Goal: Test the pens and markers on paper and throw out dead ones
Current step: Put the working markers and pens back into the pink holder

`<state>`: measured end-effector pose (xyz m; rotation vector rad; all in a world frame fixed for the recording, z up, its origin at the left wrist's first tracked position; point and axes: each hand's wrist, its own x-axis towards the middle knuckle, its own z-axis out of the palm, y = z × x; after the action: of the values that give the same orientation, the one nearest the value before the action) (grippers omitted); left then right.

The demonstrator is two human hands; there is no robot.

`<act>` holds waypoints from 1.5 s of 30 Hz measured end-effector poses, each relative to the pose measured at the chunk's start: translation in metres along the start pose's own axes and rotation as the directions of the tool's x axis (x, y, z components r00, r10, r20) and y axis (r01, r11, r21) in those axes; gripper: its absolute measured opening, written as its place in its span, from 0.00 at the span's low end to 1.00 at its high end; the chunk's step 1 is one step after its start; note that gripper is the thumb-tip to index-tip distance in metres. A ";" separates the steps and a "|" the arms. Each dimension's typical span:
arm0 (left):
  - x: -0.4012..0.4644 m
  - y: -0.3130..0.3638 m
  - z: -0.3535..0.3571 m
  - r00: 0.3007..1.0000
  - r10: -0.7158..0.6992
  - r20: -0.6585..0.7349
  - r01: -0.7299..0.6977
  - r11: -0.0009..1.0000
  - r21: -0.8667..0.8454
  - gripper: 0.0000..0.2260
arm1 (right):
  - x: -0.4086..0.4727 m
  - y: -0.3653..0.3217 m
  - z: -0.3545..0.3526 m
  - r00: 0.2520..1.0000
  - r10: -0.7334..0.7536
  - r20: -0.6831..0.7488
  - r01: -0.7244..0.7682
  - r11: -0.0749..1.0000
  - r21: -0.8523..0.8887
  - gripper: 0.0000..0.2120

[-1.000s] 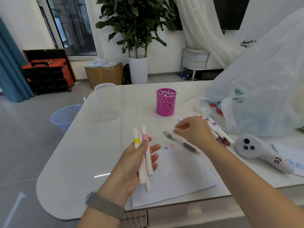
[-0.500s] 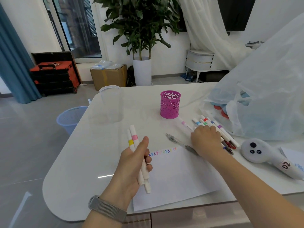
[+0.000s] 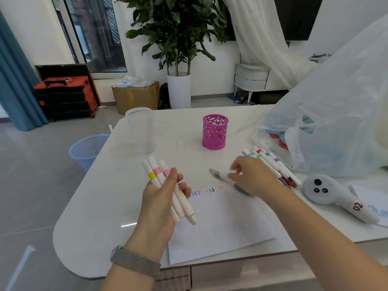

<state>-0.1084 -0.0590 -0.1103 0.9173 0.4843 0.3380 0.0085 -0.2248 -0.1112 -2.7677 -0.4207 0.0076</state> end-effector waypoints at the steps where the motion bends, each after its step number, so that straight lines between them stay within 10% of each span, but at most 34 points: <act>1: 0.000 0.000 -0.001 1.000 -0.015 -0.007 0.015 1.000 0.006 0.06 | 0.004 0.015 0.003 0.993 0.070 -0.099 -0.088 0.979 -0.182 0.10; 9: 0.003 -0.007 0.002 0.983 -0.183 -0.029 0.181 0.982 -0.052 0.09 | 0.009 0.046 0.008 0.973 0.230 -0.014 -0.227 0.950 -0.216 0.10; 13: 0.001 -0.009 0.003 0.979 -0.204 0.000 0.204 0.975 -0.084 0.08 | 0.005 0.022 0.008 0.992 0.126 0.006 -0.124 0.967 0.224 0.11; 18: 0.001 -0.008 0.005 0.987 -0.158 0.014 0.158 0.987 -0.007 0.10 | -0.014 -0.030 -0.003 0.943 -0.142 0.301 -0.197 0.488 0.850 0.05; 24: 0.003 -0.010 0.001 0.992 -0.108 0.067 0.103 0.992 0.075 0.09 | -0.030 -0.050 0.008 0.874 -0.309 0.374 -0.202 0.469 0.860 0.02; 28: 0.001 -0.008 0.002 0.996 -0.082 0.020 0.082 0.997 -0.009 0.05 | -0.012 -0.027 0.004 0.977 -0.124 0.171 -0.057 0.625 0.779 0.02; 31: 0.001 -0.010 0.004 0.995 -0.099 0.009 0.099 0.995 0.025 0.05 | 0.010 0.023 0.011 0.965 0.077 -0.250 -0.024 0.977 0.210 0.07; 34: 0.001 -0.014 0.004 0.993 -0.116 0.024 0.113 0.989 0.092 0.07 | 0.016 0.065 0.019 0.956 0.160 -0.245 -0.207 0.962 -0.179 0.13; 45: 0.004 -0.020 0.006 0.966 -0.260 -0.008 0.260 0.962 0.088 0.13 | 0.032 0.062 0.031 0.950 0.220 -0.224 -0.282 0.909 -0.305 0.20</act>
<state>-0.1000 -0.0724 -0.1249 0.9273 0.6130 0.0757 0.0553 -0.2612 -0.1597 -3.1004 -0.0094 -0.2825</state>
